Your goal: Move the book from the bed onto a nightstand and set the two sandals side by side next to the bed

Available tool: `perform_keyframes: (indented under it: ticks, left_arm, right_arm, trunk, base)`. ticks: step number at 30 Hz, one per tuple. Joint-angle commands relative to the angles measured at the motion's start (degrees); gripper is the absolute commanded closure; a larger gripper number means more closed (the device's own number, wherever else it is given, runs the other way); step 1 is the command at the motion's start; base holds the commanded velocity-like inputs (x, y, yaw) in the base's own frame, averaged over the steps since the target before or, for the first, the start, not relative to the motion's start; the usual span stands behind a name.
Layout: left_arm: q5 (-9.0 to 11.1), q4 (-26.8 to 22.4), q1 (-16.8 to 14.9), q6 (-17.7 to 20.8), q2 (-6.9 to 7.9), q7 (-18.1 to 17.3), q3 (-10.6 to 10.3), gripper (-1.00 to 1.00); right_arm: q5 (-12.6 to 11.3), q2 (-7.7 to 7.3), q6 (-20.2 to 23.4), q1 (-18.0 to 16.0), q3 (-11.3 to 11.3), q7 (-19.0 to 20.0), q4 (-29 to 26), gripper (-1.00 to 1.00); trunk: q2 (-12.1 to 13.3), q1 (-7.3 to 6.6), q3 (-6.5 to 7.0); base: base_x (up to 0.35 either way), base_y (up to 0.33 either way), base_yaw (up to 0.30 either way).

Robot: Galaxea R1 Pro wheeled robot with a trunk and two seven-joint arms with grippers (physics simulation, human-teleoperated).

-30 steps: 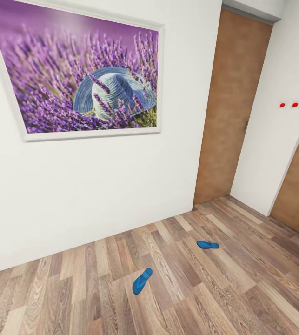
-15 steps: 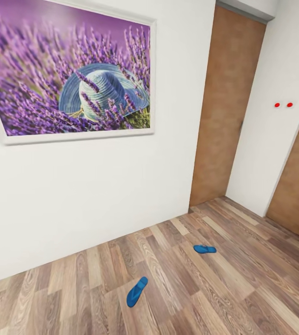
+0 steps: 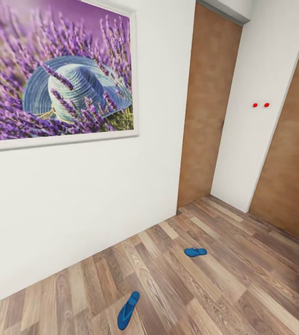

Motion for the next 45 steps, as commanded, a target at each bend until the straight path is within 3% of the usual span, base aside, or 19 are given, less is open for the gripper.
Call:
perform_keyframes:
  ticks: [1,20,45]
  left_arm:
    - [0.1,-0.1,0.0,-0.2,0.04,-0.1,0.0,-1.00]
    - [0.0,-0.1,0.0,-0.7,0.13,-0.1,0.0,-1.00]
    - [0.0,-0.1,0.0,-1.1,0.66,-0.1,0.0,-1.00]
  right_arm:
    - [-0.4,0.01,-0.1,0.0,-0.1,0.1,0.0,-1.00]
    - [-0.5,0.08,-0.1,0.0,-0.1,0.0,0.0,-1.00]
    - [-0.5,0.18,-0.1,0.0,0.1,-0.1,-0.1,-1.00]
  trunk:
    - [0.0,0.03,-0.04]
    - [0.0,0.03,-0.04]
    - [0.0,0.03,-0.04]
  base:
    - [0.285,0.222,-0.265]
    - [0.269,0.234,-0.266]
    - [0.027,0.131,-0.266]
